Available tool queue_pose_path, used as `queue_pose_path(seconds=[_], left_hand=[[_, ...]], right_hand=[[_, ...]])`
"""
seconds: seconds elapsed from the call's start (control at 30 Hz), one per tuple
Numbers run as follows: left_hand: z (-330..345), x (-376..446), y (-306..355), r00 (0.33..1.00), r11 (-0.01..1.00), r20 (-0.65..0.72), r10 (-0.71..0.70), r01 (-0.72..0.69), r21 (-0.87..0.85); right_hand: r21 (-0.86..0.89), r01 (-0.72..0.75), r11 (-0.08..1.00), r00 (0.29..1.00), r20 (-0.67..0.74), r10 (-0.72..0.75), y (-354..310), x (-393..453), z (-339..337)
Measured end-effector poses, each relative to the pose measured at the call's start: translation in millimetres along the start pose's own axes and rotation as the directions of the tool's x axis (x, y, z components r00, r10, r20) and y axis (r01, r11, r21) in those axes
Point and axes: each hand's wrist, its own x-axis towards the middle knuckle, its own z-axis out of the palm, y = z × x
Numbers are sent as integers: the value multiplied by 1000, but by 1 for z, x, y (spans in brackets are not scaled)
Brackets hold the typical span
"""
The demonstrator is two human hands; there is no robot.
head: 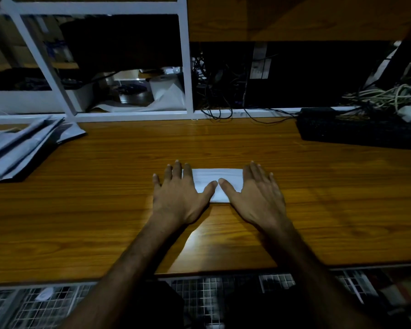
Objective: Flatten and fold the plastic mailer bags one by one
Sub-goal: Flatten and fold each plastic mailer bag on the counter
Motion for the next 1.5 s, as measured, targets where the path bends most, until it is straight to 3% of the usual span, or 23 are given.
queue_pose_path(seconds=[0.67, 0.97, 1.07, 1.2, 1.27, 1.5], left_hand=[[-12, -14, -47, 995, 995, 53, -89, 91, -33], [-19, -24, -54, 998, 997, -7, -67, 67, -32], [-24, -28, -56, 995, 996, -69, -75, 70, -63], [-35, -29, -44, 980, 994, -198, -14, -7, -107], [-40, -22, -30, 978, 986, -200, 64, -93, -135], [-34, 2, 15, 948, 931, -76, 309, -317, -181]], right_hand=[[-83, -33, 996, 999, -3, 33, 49, 0, -7], [-72, -54, 996, 998, -36, 52, 62, -2, -11], [-38, -58, 998, 992, -111, 54, 64, -4, -12], [57, 5, 998, 968, -250, 9, 49, -7, -17], [96, 71, 993, 962, -268, -43, 31, -6, -20], [89, 342, 936, 933, -147, -327, -30, 11, -11]])
